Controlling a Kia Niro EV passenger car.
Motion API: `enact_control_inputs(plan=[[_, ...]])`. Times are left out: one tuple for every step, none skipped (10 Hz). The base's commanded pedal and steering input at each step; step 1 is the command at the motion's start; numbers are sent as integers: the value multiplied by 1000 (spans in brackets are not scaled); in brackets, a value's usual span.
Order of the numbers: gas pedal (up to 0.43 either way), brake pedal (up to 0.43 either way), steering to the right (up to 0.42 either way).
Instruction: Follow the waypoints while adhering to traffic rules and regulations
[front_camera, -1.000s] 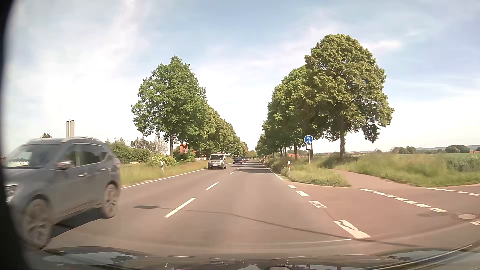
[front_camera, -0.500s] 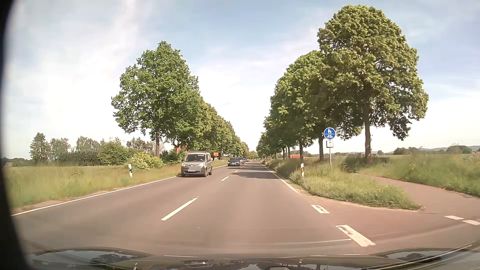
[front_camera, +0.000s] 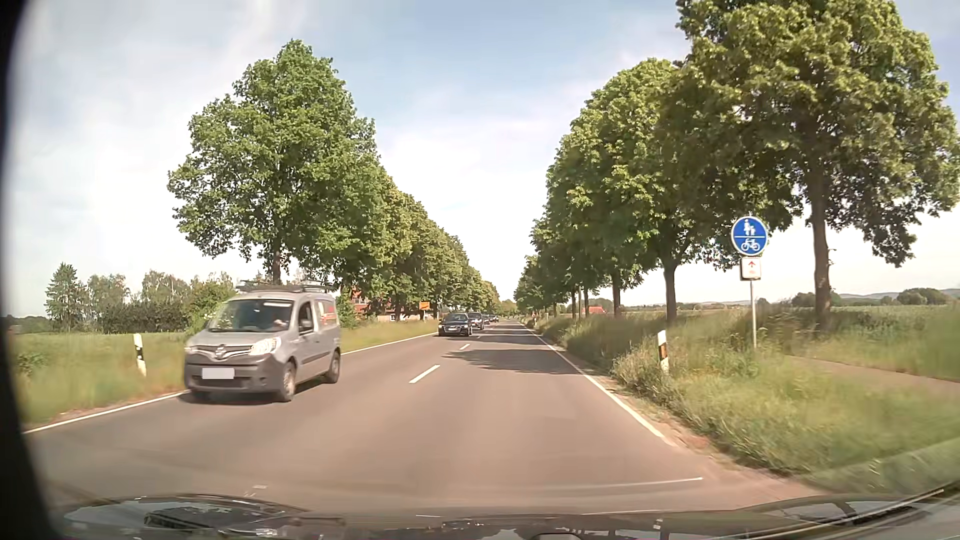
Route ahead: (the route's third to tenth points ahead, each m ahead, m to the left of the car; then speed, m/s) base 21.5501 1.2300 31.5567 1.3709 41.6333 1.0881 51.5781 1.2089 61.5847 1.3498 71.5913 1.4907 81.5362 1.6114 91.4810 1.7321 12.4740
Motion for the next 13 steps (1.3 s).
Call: enact_control_inputs(plan=[[59, 0, -4], [59, 0, -4], [59, 0, -4], [59, 0, -3], [59, 0, -4], [59, 0, -3], [59, 0, -4], [59, 0, -3], [59, 0, -3], [59, 0, -3], [59, 0, -4], [59, 0, -3], [59, 0, -4]])
